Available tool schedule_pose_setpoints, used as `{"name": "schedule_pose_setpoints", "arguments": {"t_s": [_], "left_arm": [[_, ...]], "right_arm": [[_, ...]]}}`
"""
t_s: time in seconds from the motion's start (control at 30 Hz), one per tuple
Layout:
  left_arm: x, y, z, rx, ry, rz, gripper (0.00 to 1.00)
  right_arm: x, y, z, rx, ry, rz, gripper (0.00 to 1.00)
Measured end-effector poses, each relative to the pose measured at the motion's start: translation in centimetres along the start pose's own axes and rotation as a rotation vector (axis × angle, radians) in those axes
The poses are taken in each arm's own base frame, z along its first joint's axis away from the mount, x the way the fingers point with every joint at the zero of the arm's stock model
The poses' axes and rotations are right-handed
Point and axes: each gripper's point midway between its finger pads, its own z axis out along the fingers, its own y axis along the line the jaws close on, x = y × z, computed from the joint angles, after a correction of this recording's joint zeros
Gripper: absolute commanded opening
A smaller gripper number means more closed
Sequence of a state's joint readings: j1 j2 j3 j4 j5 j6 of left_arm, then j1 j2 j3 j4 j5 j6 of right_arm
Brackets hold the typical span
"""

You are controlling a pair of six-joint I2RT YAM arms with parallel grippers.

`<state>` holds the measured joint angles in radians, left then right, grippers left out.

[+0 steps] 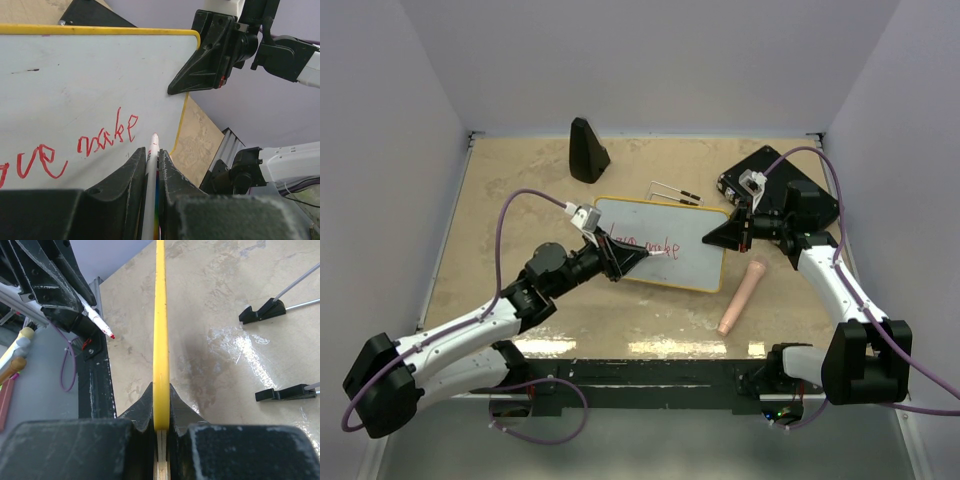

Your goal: Write a sentence on the whiteboard

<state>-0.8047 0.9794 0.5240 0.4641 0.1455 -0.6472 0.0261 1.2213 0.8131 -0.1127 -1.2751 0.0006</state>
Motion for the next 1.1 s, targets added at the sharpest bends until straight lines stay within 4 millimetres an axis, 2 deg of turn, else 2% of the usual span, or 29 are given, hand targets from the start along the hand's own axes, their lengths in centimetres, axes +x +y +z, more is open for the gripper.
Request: {"name": "schedule_pose_setpoints", "arguments": {"t_s": [0.4,0.73,1.1], "left_arm": [[1.0,0.6,-1.3,-0.014,-0.001,-0.025,0.00],[1.1,0.8,-1.3,-0.023,0.001,-0.024,0.00],[2.3,0.6,-0.8,-0.014,0.032,-0.017,0.00]], "right_arm": [[-0.1,0.1,0.0,0.000,-0.002,-0.006,0.00],[-0.1,0.1,0.0,0.000,-0.002,-0.006,0.00],[-0.1,0.1,0.0,0.000,-0.002,-0.006,0.00]]}}
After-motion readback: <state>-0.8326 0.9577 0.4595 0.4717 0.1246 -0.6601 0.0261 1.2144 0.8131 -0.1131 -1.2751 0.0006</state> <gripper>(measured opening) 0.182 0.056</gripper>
